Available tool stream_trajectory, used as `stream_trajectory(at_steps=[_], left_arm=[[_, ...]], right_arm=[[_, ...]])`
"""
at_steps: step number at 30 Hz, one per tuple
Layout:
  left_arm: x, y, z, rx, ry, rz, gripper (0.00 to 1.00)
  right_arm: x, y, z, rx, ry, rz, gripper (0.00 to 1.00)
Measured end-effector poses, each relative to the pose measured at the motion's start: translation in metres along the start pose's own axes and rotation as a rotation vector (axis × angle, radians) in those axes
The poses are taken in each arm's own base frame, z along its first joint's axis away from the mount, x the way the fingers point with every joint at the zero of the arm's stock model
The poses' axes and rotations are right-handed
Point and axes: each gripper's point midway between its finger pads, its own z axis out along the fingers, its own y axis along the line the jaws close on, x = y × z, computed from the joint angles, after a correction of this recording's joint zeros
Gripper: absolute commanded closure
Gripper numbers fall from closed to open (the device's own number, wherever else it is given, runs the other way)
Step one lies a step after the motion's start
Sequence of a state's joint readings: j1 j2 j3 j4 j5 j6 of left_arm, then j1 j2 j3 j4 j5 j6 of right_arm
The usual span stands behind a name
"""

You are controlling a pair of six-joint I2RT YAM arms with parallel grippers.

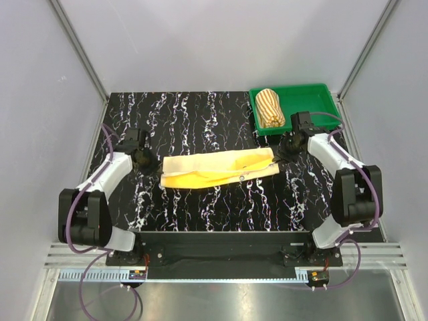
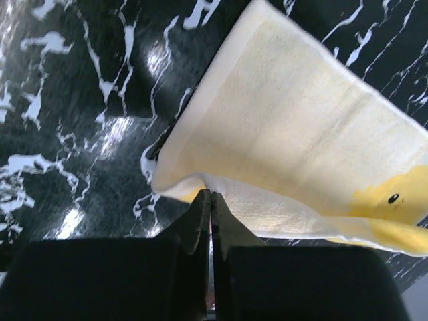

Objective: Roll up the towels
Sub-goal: Fold the towel

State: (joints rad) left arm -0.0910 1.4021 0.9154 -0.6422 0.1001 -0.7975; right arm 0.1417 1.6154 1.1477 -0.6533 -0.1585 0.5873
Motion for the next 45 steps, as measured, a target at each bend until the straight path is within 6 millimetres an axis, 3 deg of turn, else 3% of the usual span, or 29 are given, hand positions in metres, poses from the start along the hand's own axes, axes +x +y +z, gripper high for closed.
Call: stream_trajectory(at_steps=[8,13,21,23,26,31,34,36,37,38,41,45], left_arm=[[-0.031,-0.023,0.021,0.012,-0.012,0.006,1.00],[-0.043,-0.027,0.033,0.003,-0.010,-0.003,1.00],[-0.057,-0.031,0.052,-0.013,0.002,-0.003,1.00],[-0.057,-0.030,0.056,-0.021,0.011,-0.004,1.00],[-0.056,-0.027,0.066,-0.036,0.026,-0.003,1.00],[-0.061,-0.026,0.082,-0.056,0.045,-0.008,0.98],[-0.074,-0.032,0.089,-0.053,0.037,-0.008,0.79],[-0.085,-0.038,0.093,-0.045,0.025,-0.009,0.61],[-0.091,-0.042,0.094,-0.041,0.019,-0.007,0.33],[-0.096,-0.045,0.096,-0.038,0.015,-0.002,0.24],[-0.120,-0.060,0.097,-0.016,-0.011,-0.003,0.11],[-0.138,-0.068,0.088,-0.007,-0.048,0.001,0.10]], right_arm=[[-0.027,0.011,0.031,0.017,0.025,-0.029,1.00],[-0.035,0.013,0.044,0.024,0.054,-0.032,1.00],[-0.063,0.018,0.059,0.024,0.050,-0.016,0.98],[-0.068,0.020,0.062,0.020,0.050,-0.015,0.92],[-0.070,0.021,0.070,0.016,0.061,-0.012,0.60],[-0.074,0.020,0.082,0.026,0.071,-0.012,0.32],[-0.077,0.016,0.084,0.033,0.069,-0.008,0.28],[-0.081,0.013,0.083,0.044,0.053,-0.003,0.25],[-0.084,0.010,0.082,0.051,0.044,0.000,0.23],[-0.086,0.007,0.080,0.058,0.032,0.002,0.22],[-0.086,-0.005,0.063,0.085,-0.003,0.010,0.19],[-0.078,-0.012,0.029,0.072,-0.059,0.015,0.15]])
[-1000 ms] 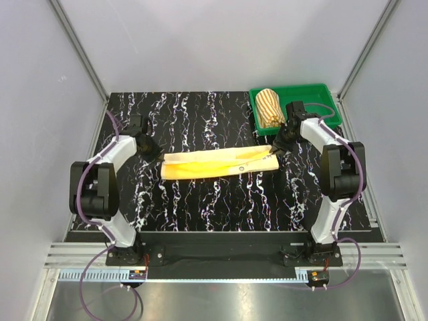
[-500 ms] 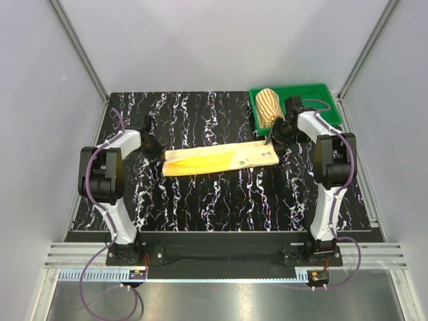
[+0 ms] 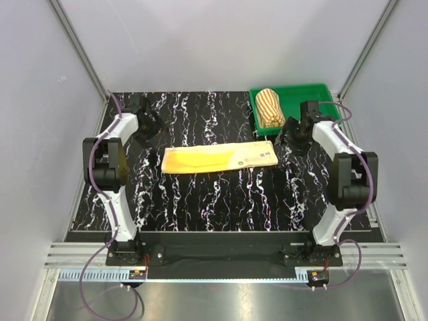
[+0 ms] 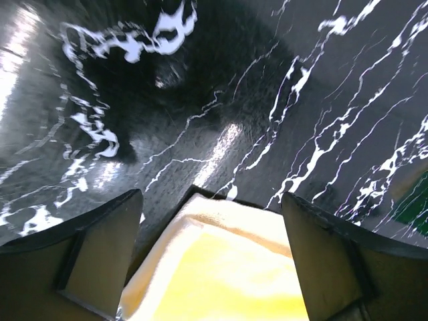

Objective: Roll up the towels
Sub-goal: Fold the towel

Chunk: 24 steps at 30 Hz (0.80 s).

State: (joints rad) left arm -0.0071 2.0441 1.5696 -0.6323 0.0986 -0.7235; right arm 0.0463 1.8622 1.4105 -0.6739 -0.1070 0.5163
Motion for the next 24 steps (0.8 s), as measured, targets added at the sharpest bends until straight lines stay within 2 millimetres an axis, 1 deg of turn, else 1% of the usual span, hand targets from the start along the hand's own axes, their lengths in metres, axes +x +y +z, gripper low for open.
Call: stream_trajectory(at_steps=[2,3,5,7,9,10,12,13,14,16,18,21,24], left_arm=[[-0.003,0.002,-0.009,-0.006,-0.023,0.007,0.11],[-0.002,0.005,-0.016,-0.012,-0.036,0.011,0.11],[0.002,0.010,-0.034,-0.019,-0.065,0.024,0.13],[0.012,0.014,-0.057,-0.022,-0.095,0.048,0.14],[0.025,0.009,-0.079,-0.003,-0.134,0.093,0.14],[0.036,0.006,-0.088,0.010,-0.141,0.120,0.14],[0.060,-0.001,-0.100,0.040,-0.147,0.174,0.15],[0.071,-0.003,-0.102,0.051,-0.137,0.195,0.15],[0.085,-0.004,-0.103,0.063,-0.124,0.220,0.15],[0.108,0.004,-0.096,0.061,-0.090,0.243,0.15],[0.125,0.024,-0.084,0.017,-0.048,0.233,0.14],[0.145,0.057,-0.070,-0.059,0.011,0.209,0.09],[0.160,0.079,-0.062,-0.107,0.046,0.182,0.06]], right_arm=[[0.010,-0.001,-0.015,-0.034,-0.017,0.005,0.15],[0.016,0.000,-0.020,-0.056,-0.016,0.008,0.16],[0.028,0.001,-0.020,-0.091,0.004,0.017,0.19],[0.041,0.001,-0.010,-0.122,0.043,0.032,0.22],[0.059,-0.004,0.005,-0.134,0.101,0.053,0.25],[0.067,-0.008,0.013,-0.127,0.129,0.064,0.27],[0.079,-0.013,0.024,-0.119,0.173,0.082,0.29],[0.083,-0.010,0.025,-0.136,0.196,0.095,0.32],[0.081,-0.009,0.026,-0.144,0.187,0.094,0.32],[0.078,-0.006,0.029,-0.159,0.180,0.096,0.32],[0.077,-0.002,0.031,-0.178,0.181,0.098,0.33],[0.074,0.001,0.032,-0.187,0.175,0.097,0.33],[0.073,0.002,0.033,-0.190,0.171,0.096,0.34]])
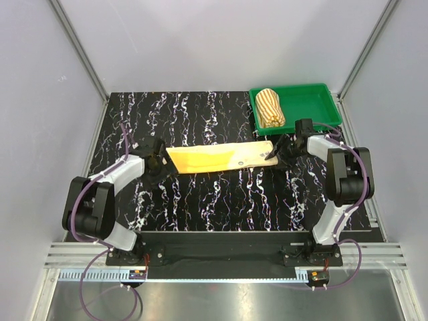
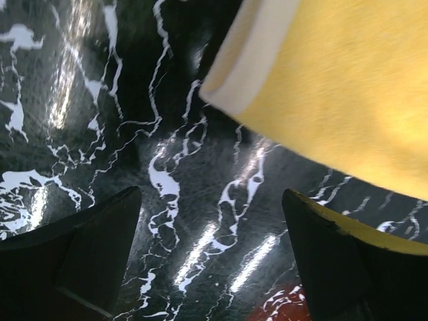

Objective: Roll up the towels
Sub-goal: Fold the towel

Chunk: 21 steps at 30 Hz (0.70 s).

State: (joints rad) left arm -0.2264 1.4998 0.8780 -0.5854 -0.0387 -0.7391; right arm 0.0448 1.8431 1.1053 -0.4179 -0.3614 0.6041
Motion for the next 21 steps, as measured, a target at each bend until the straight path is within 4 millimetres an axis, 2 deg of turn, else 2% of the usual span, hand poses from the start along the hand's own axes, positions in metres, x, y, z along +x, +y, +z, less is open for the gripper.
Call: stream_trajectory(at_steps=[5,13,16,17,21], left_arm=[[0.013,0.011,0.011,-0.022,0.020,-0.029,0.06],[-0.012,0.001,0.018,0.020,-0.049,-0.080,0.05],[-0.021,0.003,0.021,0.014,-0.059,-0.099,0.08],[-0.025,0.002,0.023,0.010,-0.059,-0.104,0.13],[-0.043,-0.006,0.031,0.006,-0.067,-0.112,0.23]], right_arm=[[-0.003,0.001,0.002,-0.007,-0.005,-0.002,0.38],[-0.009,0.005,0.007,-0.027,-0.004,-0.004,0.48],[-0.010,0.003,0.009,-0.022,-0.003,-0.005,0.61],[-0.010,0.002,0.010,-0.020,-0.003,-0.003,0.68],[-0.010,-0.001,0.012,-0.016,0.001,-0.002,0.81]])
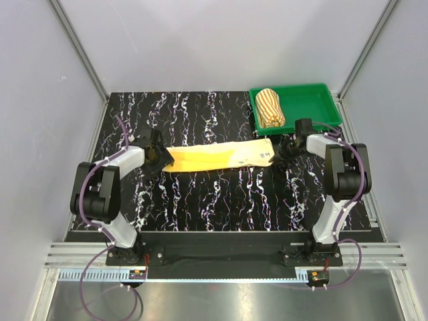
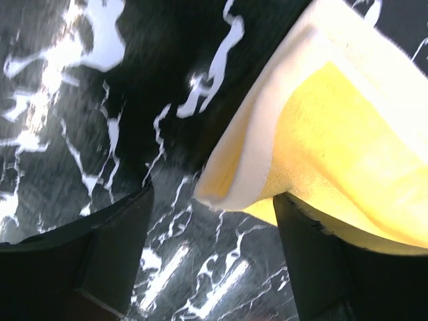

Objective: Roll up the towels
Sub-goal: Fold the towel

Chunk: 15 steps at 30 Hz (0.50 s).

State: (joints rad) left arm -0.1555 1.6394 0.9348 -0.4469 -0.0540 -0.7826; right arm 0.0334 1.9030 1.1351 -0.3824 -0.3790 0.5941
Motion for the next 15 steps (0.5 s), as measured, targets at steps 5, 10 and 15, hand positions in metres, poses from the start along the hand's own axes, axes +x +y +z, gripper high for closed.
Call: stream_trajectory(at_steps=[5,10,15], left_arm=[[-0.006,-0.003,0.004,-0.016,0.000,0.016,0.25],[-0.007,0.001,0.004,-0.046,0.007,0.041,0.26],[-0.007,0.008,0.004,-0.073,0.005,0.053,0.32]], right_arm=[[0.003,-0.003,0.001,0.004,0.002,-0.001,0.85],[0.022,-0.018,-0.014,0.047,0.000,0.007,0.87],[0.038,-0.029,-0.040,0.102,-0.015,0.010,0.87]])
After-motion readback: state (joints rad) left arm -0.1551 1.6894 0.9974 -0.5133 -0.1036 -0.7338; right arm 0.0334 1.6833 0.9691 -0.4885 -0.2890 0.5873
